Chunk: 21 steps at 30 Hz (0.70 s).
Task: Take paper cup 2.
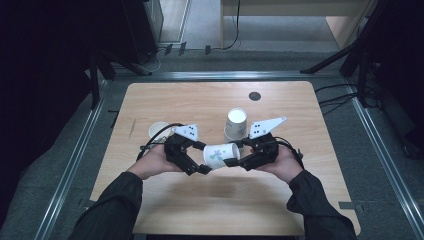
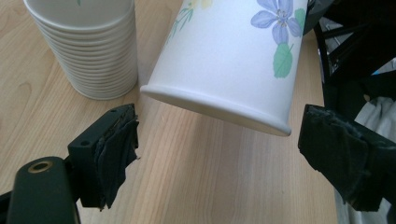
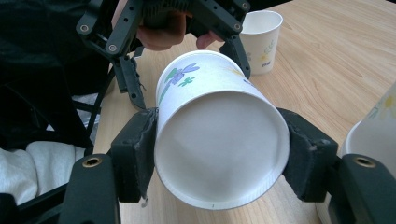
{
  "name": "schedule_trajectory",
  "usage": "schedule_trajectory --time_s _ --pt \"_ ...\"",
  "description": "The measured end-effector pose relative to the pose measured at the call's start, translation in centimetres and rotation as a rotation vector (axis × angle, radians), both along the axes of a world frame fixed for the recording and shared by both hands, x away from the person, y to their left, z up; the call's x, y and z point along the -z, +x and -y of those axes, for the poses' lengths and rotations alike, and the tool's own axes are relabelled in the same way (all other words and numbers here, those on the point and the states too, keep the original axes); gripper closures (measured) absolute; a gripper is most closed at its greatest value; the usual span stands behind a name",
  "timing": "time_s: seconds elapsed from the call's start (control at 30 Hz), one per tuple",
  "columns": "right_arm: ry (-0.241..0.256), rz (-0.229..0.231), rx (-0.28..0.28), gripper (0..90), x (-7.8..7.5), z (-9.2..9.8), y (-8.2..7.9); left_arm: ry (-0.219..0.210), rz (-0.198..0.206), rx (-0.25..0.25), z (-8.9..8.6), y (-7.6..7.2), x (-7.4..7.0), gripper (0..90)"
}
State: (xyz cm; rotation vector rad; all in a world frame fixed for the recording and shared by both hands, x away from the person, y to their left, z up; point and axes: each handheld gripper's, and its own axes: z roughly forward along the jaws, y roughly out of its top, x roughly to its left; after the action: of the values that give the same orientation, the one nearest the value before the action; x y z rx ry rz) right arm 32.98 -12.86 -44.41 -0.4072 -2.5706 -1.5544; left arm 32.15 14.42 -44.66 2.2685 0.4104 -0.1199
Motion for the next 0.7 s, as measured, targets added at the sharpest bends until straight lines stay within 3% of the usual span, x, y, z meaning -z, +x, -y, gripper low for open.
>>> schedule_trajectory --time_s 0.53,0.7 --pt "0.002 -0.009 -0.008 34.7 0.2 0.0 -0.1 -0.086 -0.007 -0.052 -0.5 -1.1 0.7 12.2" --pt "0.003 -0.008 -0.018 34.7 0.3 -0.2 -0.1 -0.081 -0.009 -0.05 -0.3 -1.2 0.9 12.1"
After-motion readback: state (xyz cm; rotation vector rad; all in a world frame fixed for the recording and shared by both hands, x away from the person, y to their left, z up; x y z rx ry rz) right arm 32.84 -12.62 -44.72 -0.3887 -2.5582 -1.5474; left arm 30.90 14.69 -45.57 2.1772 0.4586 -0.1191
